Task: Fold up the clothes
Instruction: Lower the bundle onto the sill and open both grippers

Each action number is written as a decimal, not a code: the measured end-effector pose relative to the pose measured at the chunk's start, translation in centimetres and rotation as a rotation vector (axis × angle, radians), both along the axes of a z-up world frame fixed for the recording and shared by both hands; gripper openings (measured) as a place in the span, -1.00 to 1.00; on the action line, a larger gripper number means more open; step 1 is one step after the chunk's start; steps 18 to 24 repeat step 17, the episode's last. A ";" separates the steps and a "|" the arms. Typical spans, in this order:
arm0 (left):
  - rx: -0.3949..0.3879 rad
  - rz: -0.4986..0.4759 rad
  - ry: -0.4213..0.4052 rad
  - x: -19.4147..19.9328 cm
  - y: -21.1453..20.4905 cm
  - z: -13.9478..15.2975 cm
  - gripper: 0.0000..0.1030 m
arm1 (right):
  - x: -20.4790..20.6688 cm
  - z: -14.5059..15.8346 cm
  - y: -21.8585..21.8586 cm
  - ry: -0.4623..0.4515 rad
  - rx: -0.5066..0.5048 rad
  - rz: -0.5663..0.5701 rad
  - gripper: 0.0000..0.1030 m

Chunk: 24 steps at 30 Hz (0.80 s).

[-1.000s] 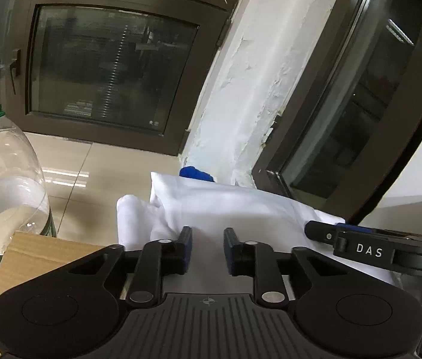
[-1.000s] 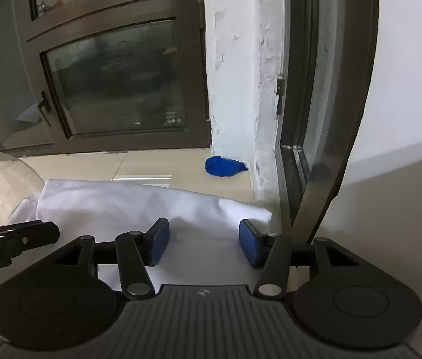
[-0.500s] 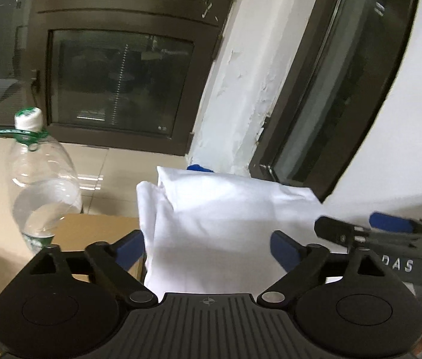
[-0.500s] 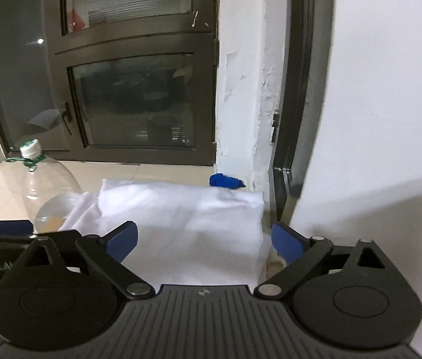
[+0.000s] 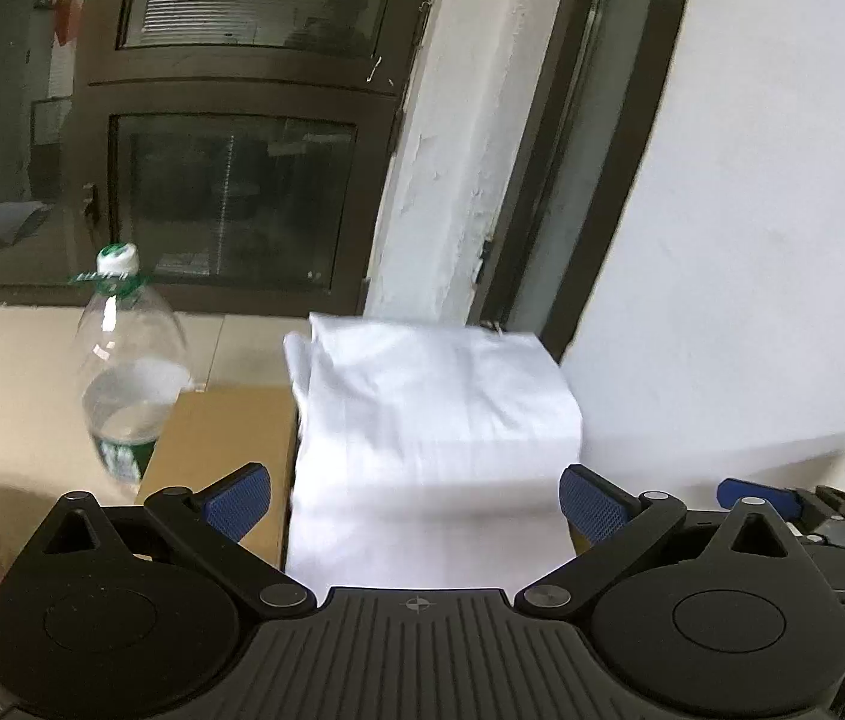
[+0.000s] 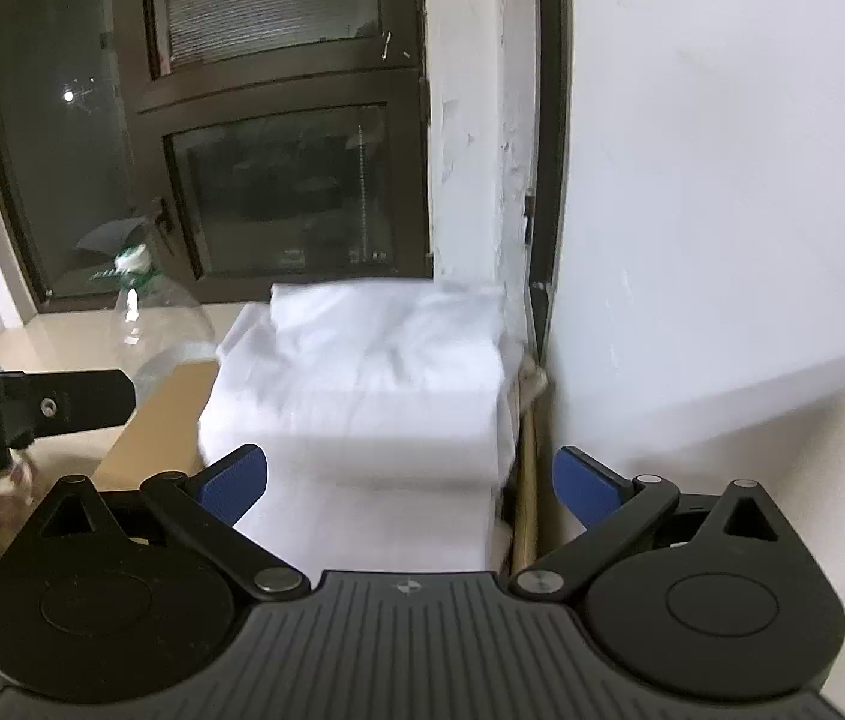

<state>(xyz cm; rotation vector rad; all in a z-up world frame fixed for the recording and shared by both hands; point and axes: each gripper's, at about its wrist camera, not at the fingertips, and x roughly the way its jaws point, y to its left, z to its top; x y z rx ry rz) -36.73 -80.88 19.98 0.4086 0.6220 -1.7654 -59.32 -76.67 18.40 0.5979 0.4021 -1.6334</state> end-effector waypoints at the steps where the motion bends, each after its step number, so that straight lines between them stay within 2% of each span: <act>1: 0.002 -0.003 -0.002 0.1 1.1 0.0 0.99 | 0.3 -0.1 0.9 -0.003 0.004 0.003 0.99; 8: 0.016 -0.006 -0.090 0.5 7.9 -1.7 0.99 | 2.5 -1.2 7.6 -0.002 0.023 -0.002 0.99; 17: 0.037 -0.029 -0.097 3.0 15.8 -4.4 0.99 | 5.9 -2.8 13.3 0.018 0.034 0.021 0.99; 24: 0.037 -0.029 -0.097 3.0 15.8 -4.4 0.99 | 5.9 -2.8 13.3 0.018 0.034 0.021 0.99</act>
